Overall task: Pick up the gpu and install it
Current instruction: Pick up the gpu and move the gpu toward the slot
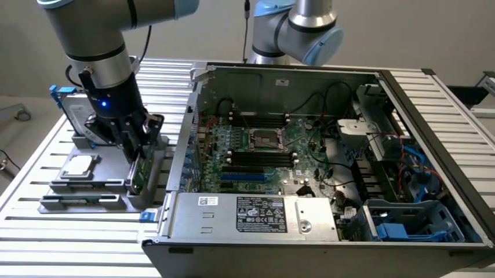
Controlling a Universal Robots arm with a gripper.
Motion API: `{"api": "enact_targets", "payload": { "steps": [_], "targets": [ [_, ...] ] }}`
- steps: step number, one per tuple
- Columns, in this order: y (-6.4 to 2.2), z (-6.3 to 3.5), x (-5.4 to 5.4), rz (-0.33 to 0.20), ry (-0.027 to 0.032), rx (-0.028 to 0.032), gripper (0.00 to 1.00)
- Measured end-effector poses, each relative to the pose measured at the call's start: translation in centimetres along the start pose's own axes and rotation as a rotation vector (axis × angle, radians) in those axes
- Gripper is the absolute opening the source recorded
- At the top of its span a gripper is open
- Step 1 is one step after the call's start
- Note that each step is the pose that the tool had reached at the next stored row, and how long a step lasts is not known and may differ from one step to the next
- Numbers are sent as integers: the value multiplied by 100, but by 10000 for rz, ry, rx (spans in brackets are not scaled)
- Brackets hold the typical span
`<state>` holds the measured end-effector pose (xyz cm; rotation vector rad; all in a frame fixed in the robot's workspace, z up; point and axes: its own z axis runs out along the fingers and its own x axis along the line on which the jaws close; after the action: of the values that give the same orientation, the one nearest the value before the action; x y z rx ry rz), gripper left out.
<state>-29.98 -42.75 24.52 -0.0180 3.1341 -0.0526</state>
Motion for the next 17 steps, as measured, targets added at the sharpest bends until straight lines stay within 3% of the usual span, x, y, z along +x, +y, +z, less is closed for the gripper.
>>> {"api": "enact_targets", "payload": {
  "steps": [2,11,17],
  "targets": [
    [0,1,0,-1,0,0,27],
    [0,-8,0,0,-5,-11,26],
    [-7,-222,-2,0,6,-18,26]
  ]
}}
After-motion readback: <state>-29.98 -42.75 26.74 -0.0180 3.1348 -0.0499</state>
